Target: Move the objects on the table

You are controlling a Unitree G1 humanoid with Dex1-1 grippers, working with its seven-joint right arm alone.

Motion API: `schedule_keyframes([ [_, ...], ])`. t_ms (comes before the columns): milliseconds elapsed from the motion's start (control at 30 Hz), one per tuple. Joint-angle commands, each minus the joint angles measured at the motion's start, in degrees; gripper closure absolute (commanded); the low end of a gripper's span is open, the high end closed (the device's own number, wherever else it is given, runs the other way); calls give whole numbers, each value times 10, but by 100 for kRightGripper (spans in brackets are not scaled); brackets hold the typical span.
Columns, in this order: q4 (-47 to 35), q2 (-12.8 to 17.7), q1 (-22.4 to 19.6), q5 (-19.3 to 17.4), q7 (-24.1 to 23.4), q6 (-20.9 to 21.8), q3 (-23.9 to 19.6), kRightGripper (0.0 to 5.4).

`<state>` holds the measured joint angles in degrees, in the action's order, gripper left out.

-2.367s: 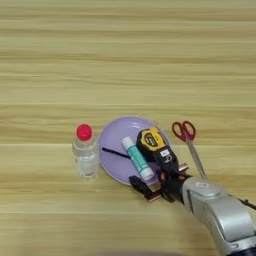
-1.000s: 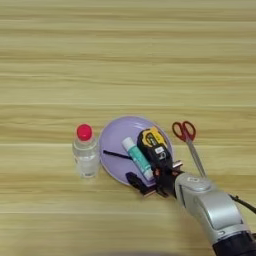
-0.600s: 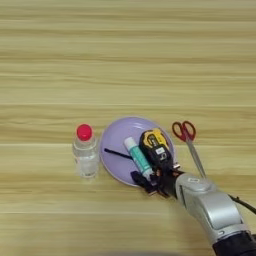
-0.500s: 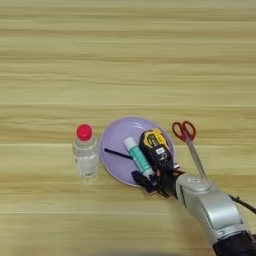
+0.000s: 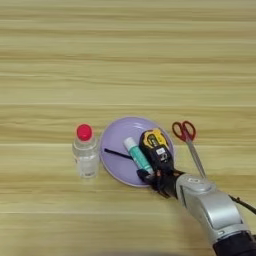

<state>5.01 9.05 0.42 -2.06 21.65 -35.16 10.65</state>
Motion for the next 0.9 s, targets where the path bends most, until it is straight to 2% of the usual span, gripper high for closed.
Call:
schedule_keyframes([
  [33, -12, 2, -22, 1, -4, 21, -3, 375],
  [900, -40, 6, -13, 2, 1, 53, -4, 375],
])
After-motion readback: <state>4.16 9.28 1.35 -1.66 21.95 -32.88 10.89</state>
